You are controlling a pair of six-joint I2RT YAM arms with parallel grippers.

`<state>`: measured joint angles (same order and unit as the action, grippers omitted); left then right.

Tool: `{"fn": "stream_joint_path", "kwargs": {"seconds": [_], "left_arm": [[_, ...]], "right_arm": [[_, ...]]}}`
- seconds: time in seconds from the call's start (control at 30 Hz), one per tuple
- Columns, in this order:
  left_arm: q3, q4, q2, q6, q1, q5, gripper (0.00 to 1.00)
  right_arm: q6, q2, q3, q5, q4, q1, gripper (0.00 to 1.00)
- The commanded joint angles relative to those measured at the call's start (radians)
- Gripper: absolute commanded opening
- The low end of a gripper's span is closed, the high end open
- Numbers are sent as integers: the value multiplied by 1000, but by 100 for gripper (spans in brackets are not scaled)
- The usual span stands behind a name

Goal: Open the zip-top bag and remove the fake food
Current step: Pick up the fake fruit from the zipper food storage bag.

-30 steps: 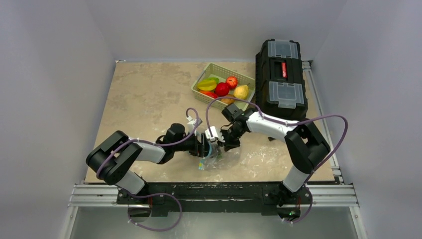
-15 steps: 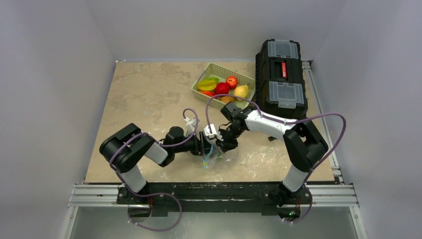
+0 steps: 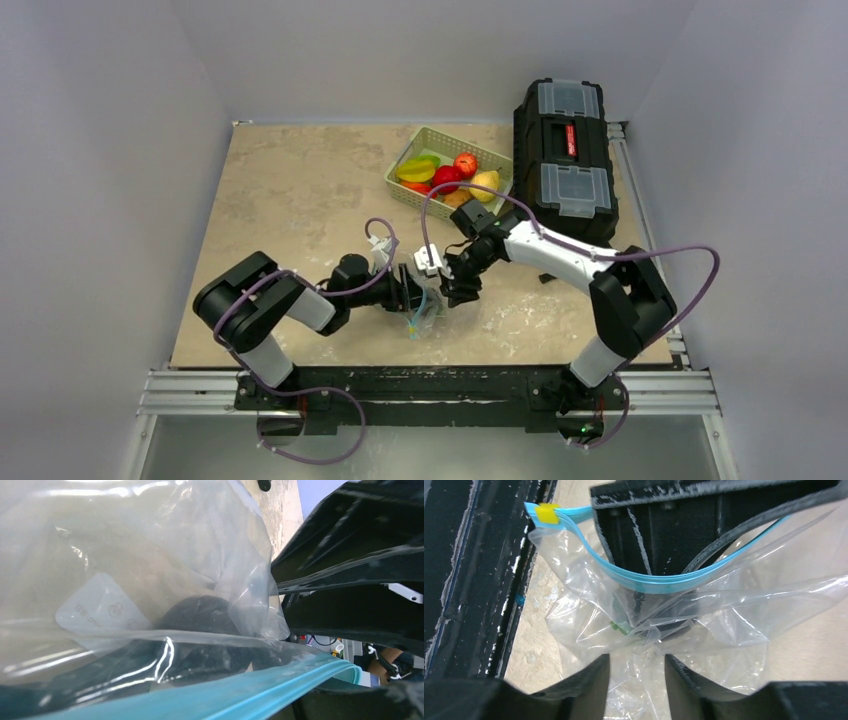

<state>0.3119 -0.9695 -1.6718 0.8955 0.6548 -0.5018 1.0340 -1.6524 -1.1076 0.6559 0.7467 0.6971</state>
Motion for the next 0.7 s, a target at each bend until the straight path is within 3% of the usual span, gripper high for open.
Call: {"fn": "stream_joint_path", "kwargs": {"seconds": [0.0, 0.23, 0.53, 0.67], "left_arm": [[-8, 36, 61, -50, -6, 40, 36], [-6, 73, 90, -65, -5, 48, 36], [-13, 30, 82, -50, -5, 38, 37], [-17, -16, 65, -35, -5, 18, 42]], "right_arm": [[54, 96, -19, 68, 34, -10, 48], [17, 92, 18, 51, -18, -13, 60], [-117, 18, 47, -43, -159, 13, 61], [-159, -7, 54, -87, -210, 26, 57]]}}
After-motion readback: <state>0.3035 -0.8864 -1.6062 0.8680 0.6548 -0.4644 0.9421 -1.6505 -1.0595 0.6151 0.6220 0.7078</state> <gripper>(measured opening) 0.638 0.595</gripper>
